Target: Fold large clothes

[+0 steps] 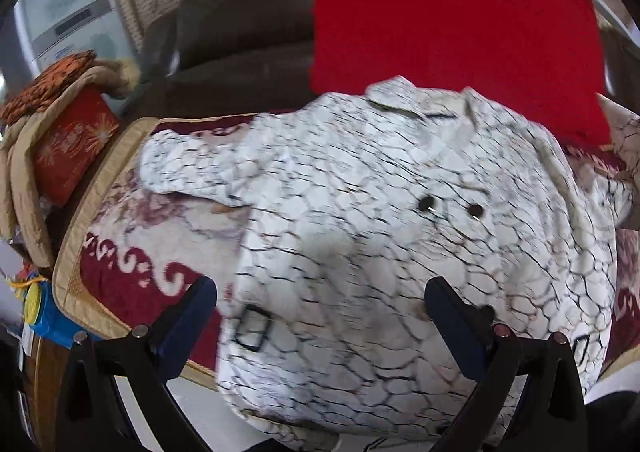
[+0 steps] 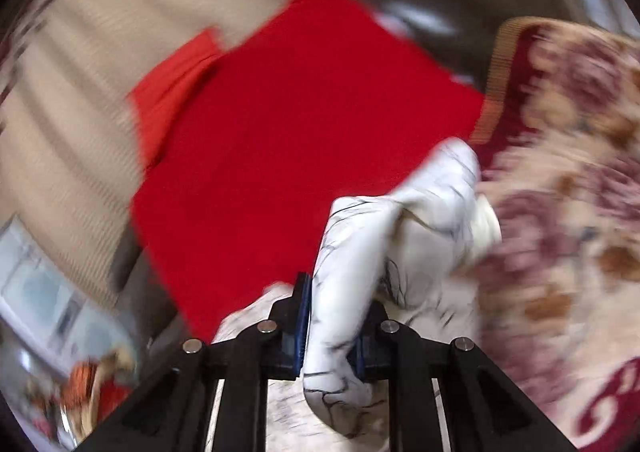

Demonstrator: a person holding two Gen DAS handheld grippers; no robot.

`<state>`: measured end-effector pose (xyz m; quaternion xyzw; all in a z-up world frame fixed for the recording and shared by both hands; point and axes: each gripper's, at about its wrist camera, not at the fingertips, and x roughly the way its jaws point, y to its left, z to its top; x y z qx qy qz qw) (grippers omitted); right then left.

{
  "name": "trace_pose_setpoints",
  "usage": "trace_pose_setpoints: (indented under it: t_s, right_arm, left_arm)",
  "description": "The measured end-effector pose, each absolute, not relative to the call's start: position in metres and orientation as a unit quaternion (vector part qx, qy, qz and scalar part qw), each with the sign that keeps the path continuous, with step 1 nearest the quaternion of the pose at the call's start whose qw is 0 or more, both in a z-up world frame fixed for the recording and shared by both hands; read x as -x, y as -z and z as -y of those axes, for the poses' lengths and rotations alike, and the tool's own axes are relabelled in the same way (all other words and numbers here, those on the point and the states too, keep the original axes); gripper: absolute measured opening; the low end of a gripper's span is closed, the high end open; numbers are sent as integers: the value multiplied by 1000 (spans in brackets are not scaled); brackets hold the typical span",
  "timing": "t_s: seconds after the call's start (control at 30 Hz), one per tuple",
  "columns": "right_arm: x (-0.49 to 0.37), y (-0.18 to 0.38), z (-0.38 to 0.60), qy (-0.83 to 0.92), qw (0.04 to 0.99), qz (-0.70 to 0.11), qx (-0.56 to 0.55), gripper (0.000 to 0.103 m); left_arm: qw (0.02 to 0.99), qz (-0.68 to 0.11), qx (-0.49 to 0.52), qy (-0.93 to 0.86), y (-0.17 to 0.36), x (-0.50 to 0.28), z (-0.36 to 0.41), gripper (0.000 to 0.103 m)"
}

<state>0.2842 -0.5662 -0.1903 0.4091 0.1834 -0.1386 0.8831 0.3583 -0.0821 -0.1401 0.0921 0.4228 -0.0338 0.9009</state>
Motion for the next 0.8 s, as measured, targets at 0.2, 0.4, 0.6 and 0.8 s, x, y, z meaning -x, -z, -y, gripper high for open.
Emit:
trace_pose_setpoints:
  t_s: [0.2, 0.4, 0.6, 0.8]
  right_arm:
    - [-348, 207, 427, 4, 920, -246, -306, 20]
    - [-363, 265, 355, -86, 891, -359, -266, 25]
    - [-318, 256, 401, -101, 912, -263, -298, 85]
    - [-286, 245, 470, -39, 920, -199, -336, 90]
  left_arm:
    - [906, -417, -68, 18, 133, -366, 44, 103]
    - [903, -426, -47, 38, 137, -379, 32, 103]
    - [893, -436, -31, 105, 145, -405, 65, 103]
    - [868, -467, -11, 172, 157, -455, 119, 103]
